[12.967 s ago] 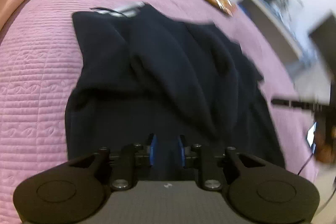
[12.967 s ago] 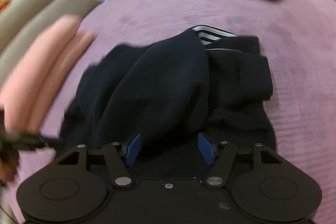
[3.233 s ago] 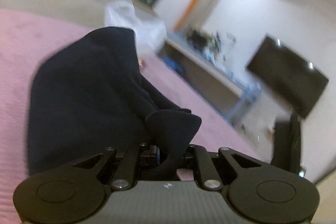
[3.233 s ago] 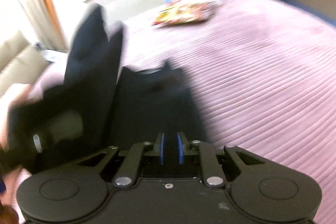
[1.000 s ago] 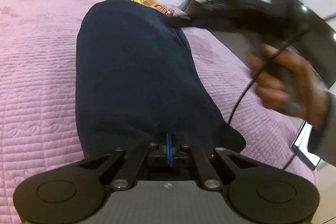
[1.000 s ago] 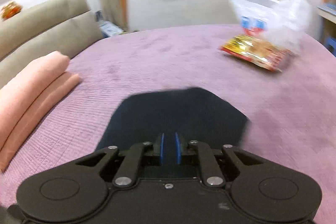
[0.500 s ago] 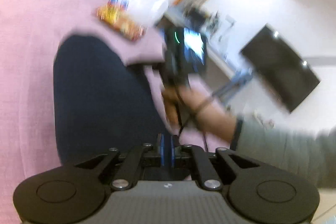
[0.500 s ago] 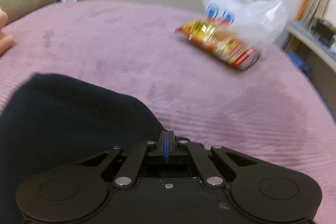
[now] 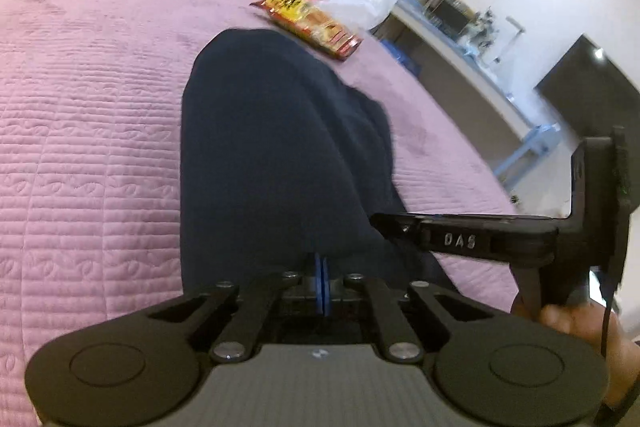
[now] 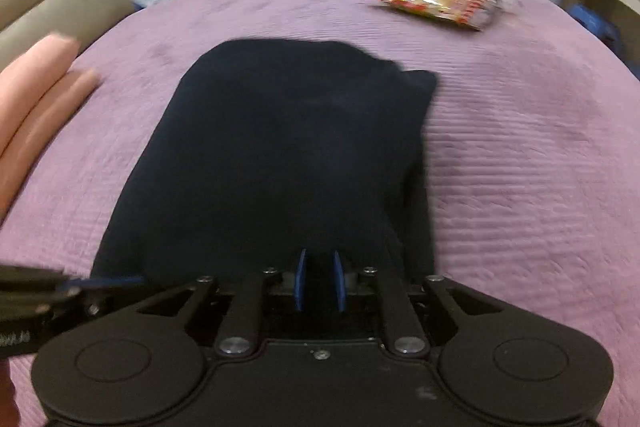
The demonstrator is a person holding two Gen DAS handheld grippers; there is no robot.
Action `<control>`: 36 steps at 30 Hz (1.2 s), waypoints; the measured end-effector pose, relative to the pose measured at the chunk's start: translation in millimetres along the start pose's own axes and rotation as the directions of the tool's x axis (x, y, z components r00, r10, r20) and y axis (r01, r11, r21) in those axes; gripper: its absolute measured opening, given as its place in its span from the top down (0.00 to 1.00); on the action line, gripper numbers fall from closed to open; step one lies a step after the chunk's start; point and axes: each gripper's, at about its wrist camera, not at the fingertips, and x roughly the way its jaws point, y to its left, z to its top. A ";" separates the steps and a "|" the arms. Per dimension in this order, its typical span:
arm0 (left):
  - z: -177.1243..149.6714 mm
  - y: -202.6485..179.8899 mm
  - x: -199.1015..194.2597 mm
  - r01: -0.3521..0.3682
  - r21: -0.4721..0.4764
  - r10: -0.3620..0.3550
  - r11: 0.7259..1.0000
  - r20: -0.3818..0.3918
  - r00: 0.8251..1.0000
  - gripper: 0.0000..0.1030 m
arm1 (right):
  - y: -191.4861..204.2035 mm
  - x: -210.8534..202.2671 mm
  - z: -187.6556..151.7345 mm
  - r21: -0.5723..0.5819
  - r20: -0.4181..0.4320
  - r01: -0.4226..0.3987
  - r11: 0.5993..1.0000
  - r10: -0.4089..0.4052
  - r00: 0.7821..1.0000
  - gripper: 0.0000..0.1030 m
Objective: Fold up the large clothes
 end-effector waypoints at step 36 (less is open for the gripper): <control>51.8 13.1 -33.1 -0.094 -0.025 0.094 0.995 -0.006 0.996 0.39 | -62.3 -18.0 1.4 0.130 0.003 -0.118 0.984 0.119 0.993 0.23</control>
